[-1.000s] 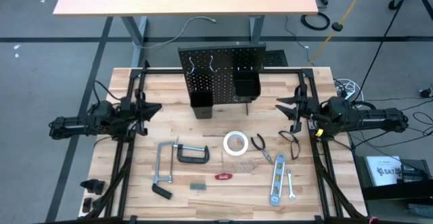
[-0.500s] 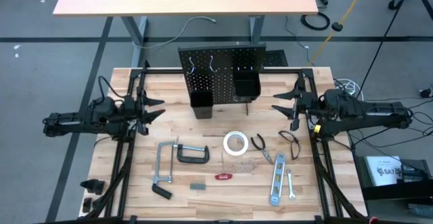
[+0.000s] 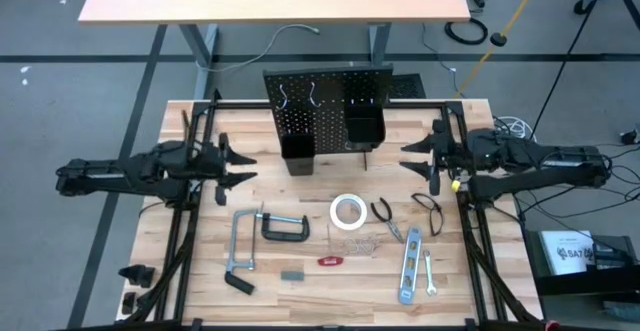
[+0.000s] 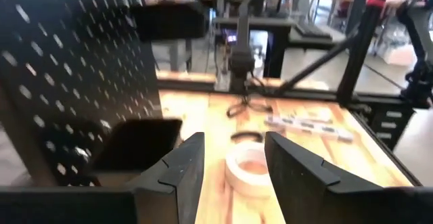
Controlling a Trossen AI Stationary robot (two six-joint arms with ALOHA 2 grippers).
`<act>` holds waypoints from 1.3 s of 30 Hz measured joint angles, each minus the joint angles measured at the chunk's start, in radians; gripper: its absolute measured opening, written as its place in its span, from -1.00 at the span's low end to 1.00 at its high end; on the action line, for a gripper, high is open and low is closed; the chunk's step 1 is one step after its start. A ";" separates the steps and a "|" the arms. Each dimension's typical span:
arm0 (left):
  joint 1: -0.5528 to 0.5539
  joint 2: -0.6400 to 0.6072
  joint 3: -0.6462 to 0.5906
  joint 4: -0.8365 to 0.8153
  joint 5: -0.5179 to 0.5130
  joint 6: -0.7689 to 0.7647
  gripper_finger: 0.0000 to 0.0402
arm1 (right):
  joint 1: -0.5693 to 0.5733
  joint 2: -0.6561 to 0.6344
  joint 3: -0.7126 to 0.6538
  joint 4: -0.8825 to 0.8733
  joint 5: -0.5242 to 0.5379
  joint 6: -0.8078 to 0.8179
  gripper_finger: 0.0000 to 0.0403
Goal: Hang tools onto peg board
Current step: Put the black pliers into the left black tool bin
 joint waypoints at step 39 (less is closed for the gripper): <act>-0.015 0.195 0.042 -0.146 -0.007 -0.048 -0.20 | 0.035 0.536 0.000 -0.144 -0.061 0.480 -0.10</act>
